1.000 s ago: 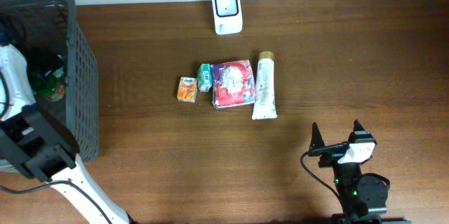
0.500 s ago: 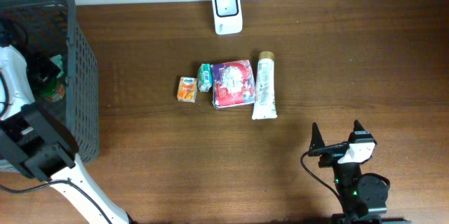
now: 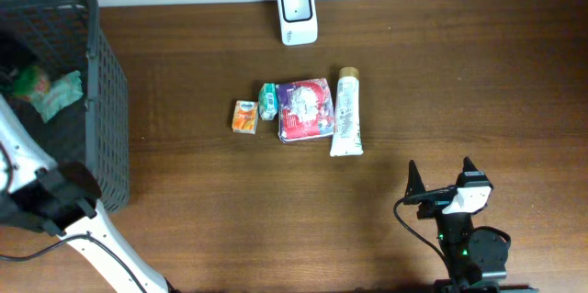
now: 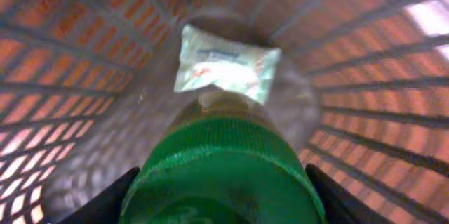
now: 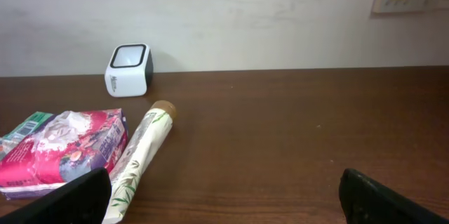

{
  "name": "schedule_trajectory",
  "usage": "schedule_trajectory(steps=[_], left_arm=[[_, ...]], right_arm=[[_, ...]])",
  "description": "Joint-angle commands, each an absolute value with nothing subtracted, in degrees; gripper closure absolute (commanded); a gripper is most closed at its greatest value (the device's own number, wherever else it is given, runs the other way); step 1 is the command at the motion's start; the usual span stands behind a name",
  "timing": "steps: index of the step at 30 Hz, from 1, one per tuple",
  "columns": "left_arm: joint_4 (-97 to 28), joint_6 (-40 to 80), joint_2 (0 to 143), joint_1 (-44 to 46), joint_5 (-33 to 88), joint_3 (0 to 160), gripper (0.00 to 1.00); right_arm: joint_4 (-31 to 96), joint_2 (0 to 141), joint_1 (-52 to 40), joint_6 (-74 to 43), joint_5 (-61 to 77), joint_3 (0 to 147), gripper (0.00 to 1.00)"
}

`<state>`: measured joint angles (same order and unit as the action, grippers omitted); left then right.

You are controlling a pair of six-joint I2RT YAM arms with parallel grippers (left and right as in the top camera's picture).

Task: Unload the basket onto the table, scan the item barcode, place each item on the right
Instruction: 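Reach into the basket and grasp the green-lidded jar with the left gripper, then carry the green-lidded jar right of the white tube and release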

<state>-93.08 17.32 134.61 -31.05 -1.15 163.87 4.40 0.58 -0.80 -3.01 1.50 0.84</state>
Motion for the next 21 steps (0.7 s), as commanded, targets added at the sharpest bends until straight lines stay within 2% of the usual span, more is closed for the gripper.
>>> schedule_trajectory(steps=[1, 7, 11, 16, 21], left_arm=[[-95.98, 17.06, 133.69, -31.29, 6.0, 179.43, 0.42], [-92.97, 17.28, 122.48, -30.74, 17.1, 179.78, 0.43], [-91.83, 17.26, 119.63, -27.62, 33.85, 179.78, 0.43], [-92.12, 17.19, 119.9, -12.88, 34.44, 178.41, 0.43], [-89.93, 17.21, 124.6, 8.56, 26.65, 178.14, 0.42]], right_arm=[[4.47, 0.21, -1.13, -3.46, 1.21, 0.32, 0.01], [4.47, 0.21, -1.13, -3.46, 1.21, 0.32, 0.01], [4.47, 0.21, -1.13, -3.46, 1.21, 0.32, 0.01], [4.47, 0.21, -1.13, -3.46, 1.21, 0.32, 0.01], [4.47, 0.21, -1.13, -3.46, 1.21, 0.32, 0.01]])
